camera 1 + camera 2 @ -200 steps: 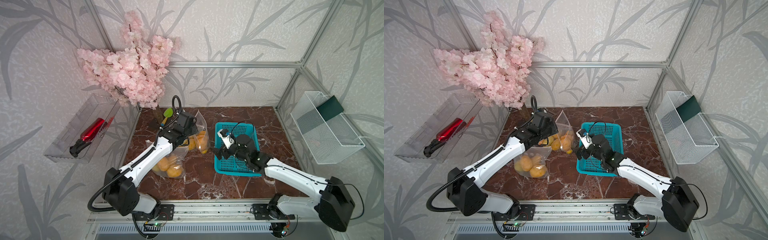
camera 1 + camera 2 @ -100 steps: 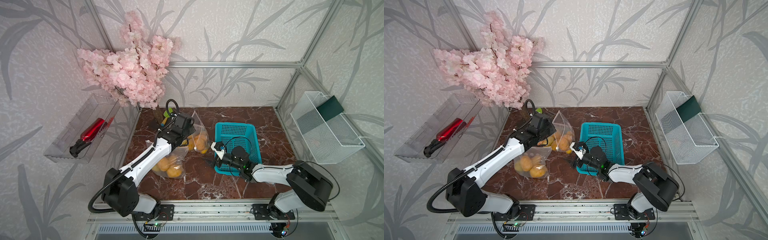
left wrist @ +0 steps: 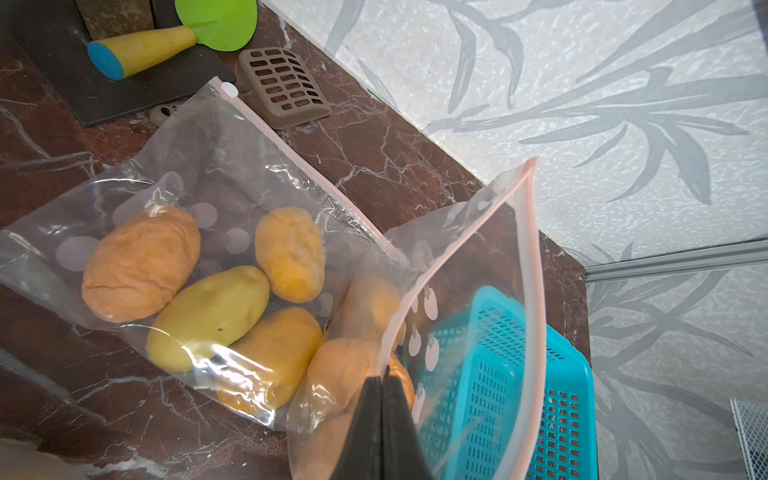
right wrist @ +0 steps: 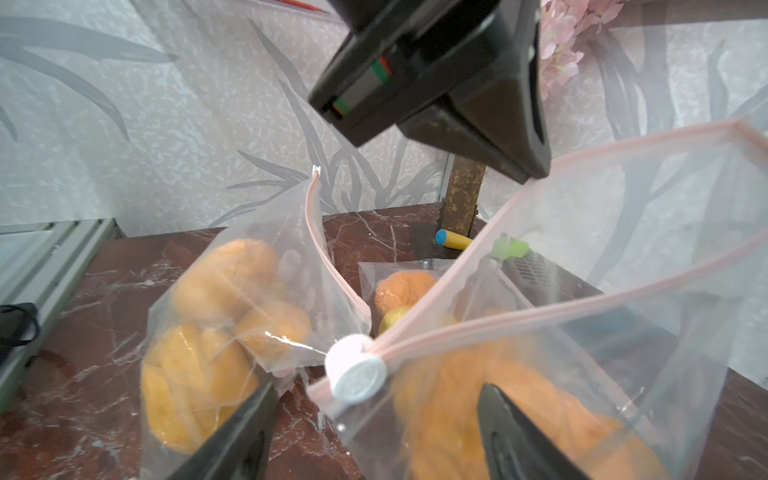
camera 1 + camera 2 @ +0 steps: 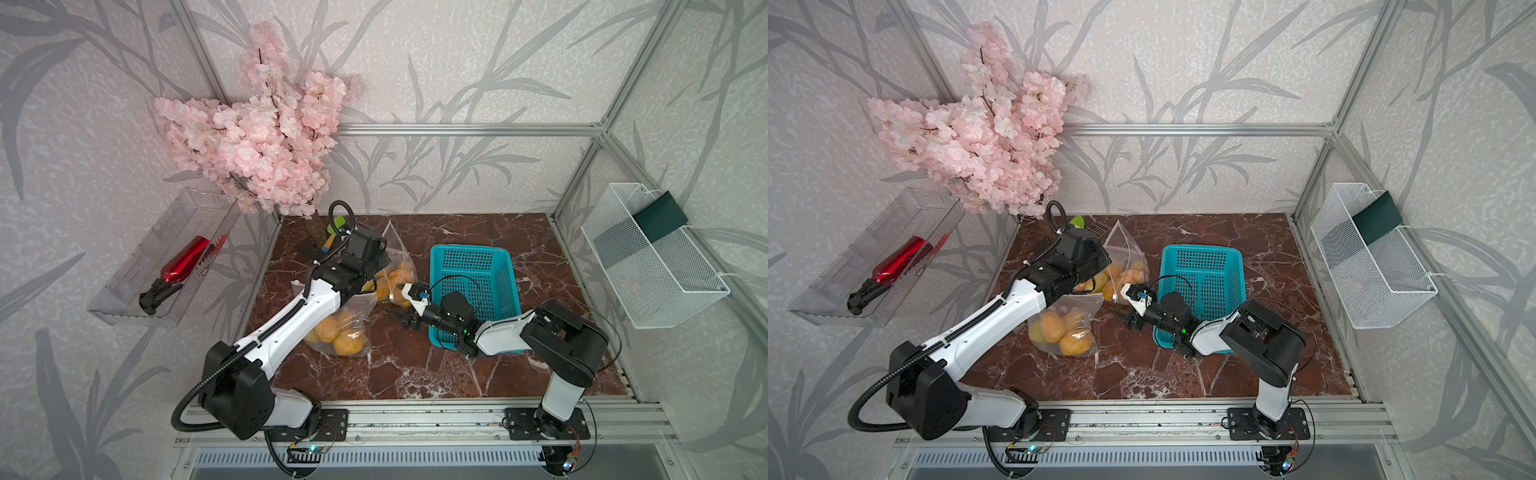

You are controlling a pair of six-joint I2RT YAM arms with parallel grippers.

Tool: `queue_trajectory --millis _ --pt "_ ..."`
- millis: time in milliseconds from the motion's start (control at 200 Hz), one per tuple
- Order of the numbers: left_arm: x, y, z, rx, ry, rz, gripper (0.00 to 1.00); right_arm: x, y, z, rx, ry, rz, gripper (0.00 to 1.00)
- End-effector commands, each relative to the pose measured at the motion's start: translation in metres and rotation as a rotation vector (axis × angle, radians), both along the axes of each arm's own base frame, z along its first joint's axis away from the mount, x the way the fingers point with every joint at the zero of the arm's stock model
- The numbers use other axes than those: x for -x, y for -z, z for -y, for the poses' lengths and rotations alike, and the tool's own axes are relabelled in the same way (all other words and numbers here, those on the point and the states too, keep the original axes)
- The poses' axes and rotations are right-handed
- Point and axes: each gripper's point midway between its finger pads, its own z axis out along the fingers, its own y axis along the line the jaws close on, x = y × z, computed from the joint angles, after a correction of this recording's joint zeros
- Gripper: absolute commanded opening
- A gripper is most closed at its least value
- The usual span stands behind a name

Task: Put the potatoes into a zipper bag and zip it
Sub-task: Adjust the zipper food storage bag at the center of the board.

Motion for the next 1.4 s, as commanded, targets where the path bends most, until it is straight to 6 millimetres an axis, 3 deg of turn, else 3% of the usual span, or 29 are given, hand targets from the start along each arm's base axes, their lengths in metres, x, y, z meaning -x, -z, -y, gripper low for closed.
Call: queue_trajectory --millis 0,150,370,650,815,980,1095,1200,1395 --pt "-0.001 -0.011 -0.003 0.039 -0.025 0.033 0.00 -0.017 -0.008 0.006 -0.048 0.126 0.041 0.67" --pt "-0.002 -0.013 -0.001 0.050 -0.021 0.040 0.00 -0.013 -0.010 0.007 -0.061 0.171 0.106 0.59" --pt "-0.001 -0.010 0.001 0.074 -0.019 0.036 0.00 -0.004 -0.010 -0.002 -0.036 0.220 0.166 0.55" --pt "0.002 -0.008 -0.003 0.060 -0.025 0.028 0.00 -0.009 -0.012 0.004 -0.048 0.278 0.154 0.24" --pt "0.002 -0.011 -0.007 0.063 -0.031 0.038 0.00 -0.008 -0.020 0.010 -0.058 0.300 0.160 0.14" --pt "0.004 -0.007 -0.011 0.063 -0.043 0.033 0.00 -0.006 -0.023 0.019 -0.071 0.323 0.143 0.13" --pt "0.003 -0.006 -0.014 0.074 -0.052 0.031 0.00 -0.005 -0.026 0.022 -0.082 0.327 0.137 0.25" --pt "0.003 -0.003 -0.013 0.082 -0.046 0.028 0.00 -0.007 -0.027 0.023 -0.090 0.342 0.132 0.28" --pt "0.002 -0.003 -0.016 0.094 -0.049 0.025 0.00 -0.010 -0.031 0.026 -0.099 0.368 0.136 0.25"
